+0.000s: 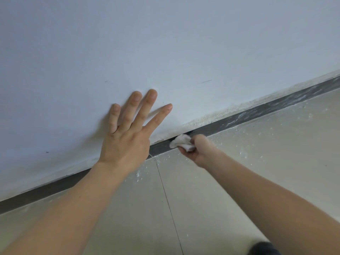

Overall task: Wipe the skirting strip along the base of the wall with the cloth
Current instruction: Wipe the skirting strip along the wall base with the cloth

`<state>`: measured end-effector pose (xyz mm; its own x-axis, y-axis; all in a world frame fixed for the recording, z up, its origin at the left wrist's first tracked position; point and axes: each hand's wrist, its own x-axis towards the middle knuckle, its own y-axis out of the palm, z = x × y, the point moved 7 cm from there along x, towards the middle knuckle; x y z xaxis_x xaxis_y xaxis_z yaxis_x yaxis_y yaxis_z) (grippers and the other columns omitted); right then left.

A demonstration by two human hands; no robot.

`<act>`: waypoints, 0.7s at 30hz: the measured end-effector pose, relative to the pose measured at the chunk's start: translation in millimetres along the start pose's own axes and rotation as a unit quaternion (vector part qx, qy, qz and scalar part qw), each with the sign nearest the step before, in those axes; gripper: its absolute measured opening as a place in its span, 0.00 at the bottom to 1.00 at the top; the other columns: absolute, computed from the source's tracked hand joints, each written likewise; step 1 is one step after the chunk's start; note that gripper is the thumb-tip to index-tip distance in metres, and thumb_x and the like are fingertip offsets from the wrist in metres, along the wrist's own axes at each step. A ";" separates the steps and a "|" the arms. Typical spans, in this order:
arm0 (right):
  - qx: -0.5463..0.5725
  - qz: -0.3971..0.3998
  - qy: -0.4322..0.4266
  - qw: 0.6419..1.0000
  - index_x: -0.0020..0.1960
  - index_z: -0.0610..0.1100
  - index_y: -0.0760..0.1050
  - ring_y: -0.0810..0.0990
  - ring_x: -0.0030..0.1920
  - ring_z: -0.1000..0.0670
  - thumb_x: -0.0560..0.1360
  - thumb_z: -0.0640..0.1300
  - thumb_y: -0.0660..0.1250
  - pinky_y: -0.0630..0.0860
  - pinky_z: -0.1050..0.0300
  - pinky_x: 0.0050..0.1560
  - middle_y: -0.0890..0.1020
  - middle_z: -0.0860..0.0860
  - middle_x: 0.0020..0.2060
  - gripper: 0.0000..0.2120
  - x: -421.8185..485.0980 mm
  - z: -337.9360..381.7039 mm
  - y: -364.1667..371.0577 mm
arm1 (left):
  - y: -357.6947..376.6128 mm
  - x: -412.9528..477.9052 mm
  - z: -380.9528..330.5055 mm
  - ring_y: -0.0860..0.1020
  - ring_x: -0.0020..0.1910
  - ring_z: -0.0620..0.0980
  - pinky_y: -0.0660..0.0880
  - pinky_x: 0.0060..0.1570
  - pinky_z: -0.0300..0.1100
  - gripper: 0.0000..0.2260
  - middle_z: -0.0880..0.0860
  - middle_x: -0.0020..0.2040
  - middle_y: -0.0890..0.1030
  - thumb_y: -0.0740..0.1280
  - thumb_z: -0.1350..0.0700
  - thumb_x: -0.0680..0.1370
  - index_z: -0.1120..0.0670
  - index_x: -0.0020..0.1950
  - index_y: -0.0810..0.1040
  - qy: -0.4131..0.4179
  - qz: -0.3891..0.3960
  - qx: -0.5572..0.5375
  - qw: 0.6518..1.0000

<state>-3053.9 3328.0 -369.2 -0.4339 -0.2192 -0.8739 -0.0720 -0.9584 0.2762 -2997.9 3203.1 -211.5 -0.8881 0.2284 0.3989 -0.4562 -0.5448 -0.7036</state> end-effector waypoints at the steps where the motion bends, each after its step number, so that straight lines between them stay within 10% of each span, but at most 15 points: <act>1: -0.008 -0.029 -0.015 0.999 0.46 0.35 0.71 0.77 0.35 0.46 0.77 0.31 0.50 0.79 0.60 0.26 0.76 0.40 0.40 0.11 1.7 12.9 -8.9 | 0.0 -0.8 -0.2 0.32 0.75 0.55 0.32 0.71 0.53 0.47 0.54 0.77 0.34 0.66 0.63 0.65 0.43 0.79 0.47 -0.002 -0.001 -0.003 1.000; 6: 0.033 -0.157 -0.093 0.983 0.54 0.39 0.71 0.75 0.31 0.47 0.78 0.34 0.50 0.76 0.64 0.20 0.76 0.43 0.38 0.12 4.6 83.9 -82.2 | 1.0 -1.9 -1.1 0.32 0.75 0.55 0.31 0.71 0.53 0.45 0.54 0.78 0.35 0.66 0.62 0.66 0.43 0.79 0.49 -0.012 -0.012 -0.022 1.000; 12: -0.005 -0.235 -0.138 0.962 0.42 0.40 0.72 0.71 0.28 0.51 0.72 0.33 0.63 0.74 0.61 0.28 0.74 0.46 0.29 0.03 -9.5 100.1 -118.4 | -7.0 14.1 -32.3 0.35 0.76 0.54 0.34 0.73 0.53 0.48 0.55 0.77 0.34 0.68 0.63 0.66 0.47 0.79 0.47 -0.024 -0.004 -0.138 0.990; 16: -0.029 -0.137 -0.063 0.988 0.42 0.41 0.70 0.75 0.28 0.49 0.77 0.36 0.56 0.76 0.62 0.22 0.77 0.44 0.31 0.08 3.9 45.6 -84.8 | -5.8 34.7 -54.8 0.36 0.76 0.54 0.38 0.73 0.52 0.39 0.55 0.78 0.37 0.60 0.63 0.72 0.52 0.80 0.47 -0.001 -0.037 -0.129 0.991; 21: -0.056 -0.037 -0.036 0.997 0.67 0.30 0.66 0.77 0.39 0.45 0.78 0.29 0.53 0.78 0.53 0.38 0.76 0.40 0.51 0.18 31.3 7.4 -34.5 | 5.4 33.6 -59.6 0.37 0.77 0.53 0.39 0.73 0.50 0.31 0.54 0.78 0.39 0.48 0.63 0.76 0.53 0.80 0.50 -0.012 -0.042 -0.098 0.994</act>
<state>-3071.6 3355.6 -403.1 -0.4948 -0.1373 -0.8581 -0.0065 -0.9868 0.1617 -3033.6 3255.9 -236.9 -0.8457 0.2458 0.4736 -0.5332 -0.3558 -0.7675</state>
